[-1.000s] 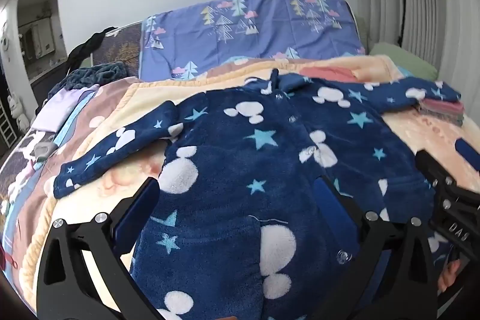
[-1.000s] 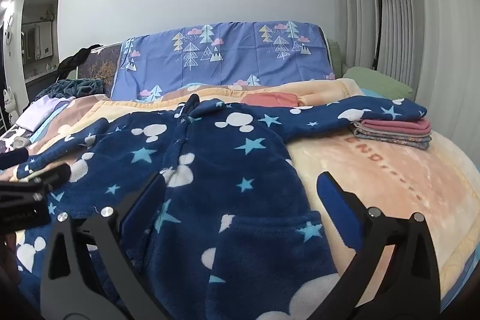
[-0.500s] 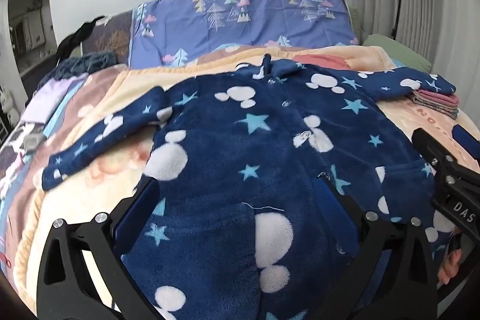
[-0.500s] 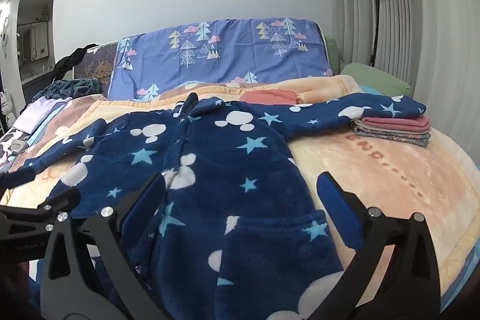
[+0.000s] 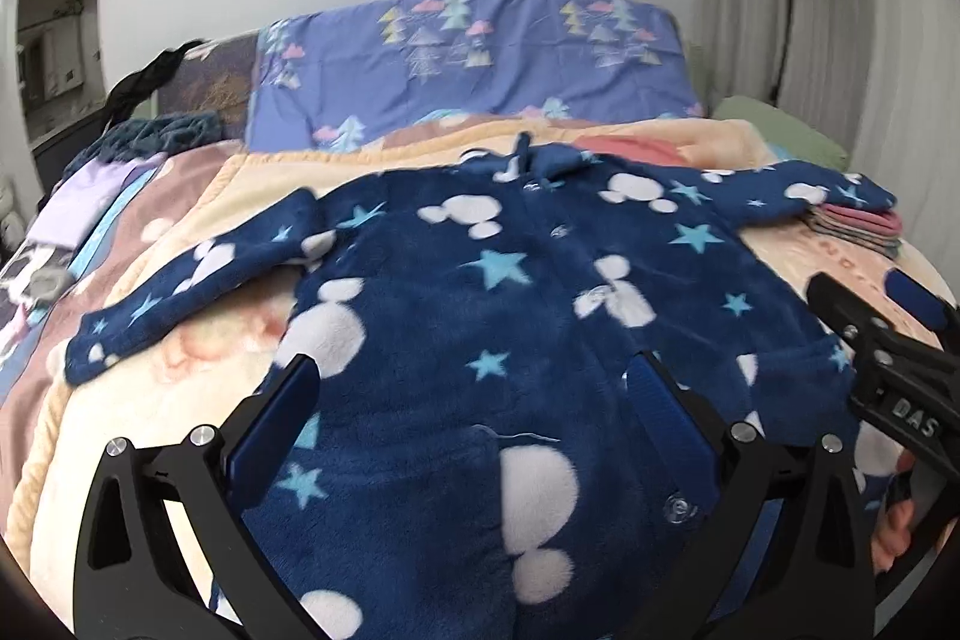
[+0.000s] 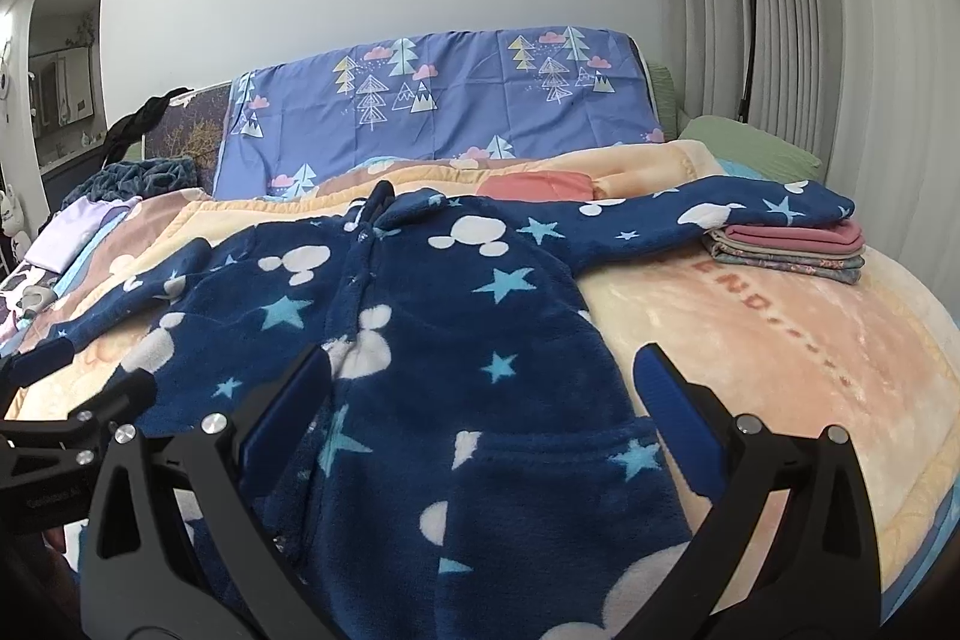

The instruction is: Fold small clothes

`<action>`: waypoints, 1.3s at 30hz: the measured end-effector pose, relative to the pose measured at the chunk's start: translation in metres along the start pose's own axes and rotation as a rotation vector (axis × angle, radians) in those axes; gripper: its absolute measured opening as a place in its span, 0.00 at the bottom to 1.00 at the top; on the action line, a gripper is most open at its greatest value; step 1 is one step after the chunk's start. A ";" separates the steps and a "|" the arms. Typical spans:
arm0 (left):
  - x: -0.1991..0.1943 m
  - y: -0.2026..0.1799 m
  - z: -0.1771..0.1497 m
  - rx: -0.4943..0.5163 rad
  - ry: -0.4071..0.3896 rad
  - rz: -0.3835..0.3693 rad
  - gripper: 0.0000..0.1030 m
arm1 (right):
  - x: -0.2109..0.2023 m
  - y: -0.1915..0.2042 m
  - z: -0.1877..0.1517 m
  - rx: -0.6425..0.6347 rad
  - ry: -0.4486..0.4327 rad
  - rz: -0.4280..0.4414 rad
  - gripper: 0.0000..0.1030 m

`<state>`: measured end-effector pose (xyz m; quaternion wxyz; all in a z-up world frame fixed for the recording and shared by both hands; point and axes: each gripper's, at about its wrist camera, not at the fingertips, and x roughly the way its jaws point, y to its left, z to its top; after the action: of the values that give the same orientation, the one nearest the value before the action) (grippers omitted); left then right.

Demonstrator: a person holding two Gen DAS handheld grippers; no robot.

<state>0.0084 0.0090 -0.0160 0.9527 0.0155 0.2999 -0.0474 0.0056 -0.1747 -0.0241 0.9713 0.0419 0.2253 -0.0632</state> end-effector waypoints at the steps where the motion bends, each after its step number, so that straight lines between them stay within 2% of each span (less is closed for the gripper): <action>1: -0.001 0.002 0.000 -0.009 -0.007 0.008 0.99 | -0.001 0.001 0.000 0.000 -0.001 -0.001 0.98; 9: -0.002 0.005 -0.004 0.002 0.009 -0.023 0.99 | 0.005 0.004 -0.007 -0.001 0.028 0.004 0.98; 39: 0.010 0.014 -0.015 -0.026 0.057 -0.021 0.99 | 0.010 0.015 -0.013 -0.033 0.075 0.019 0.98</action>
<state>0.0100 0.0229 -0.0338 0.9432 0.0014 0.3278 -0.0531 0.0110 -0.1595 -0.0394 0.9633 0.0305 0.2622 -0.0489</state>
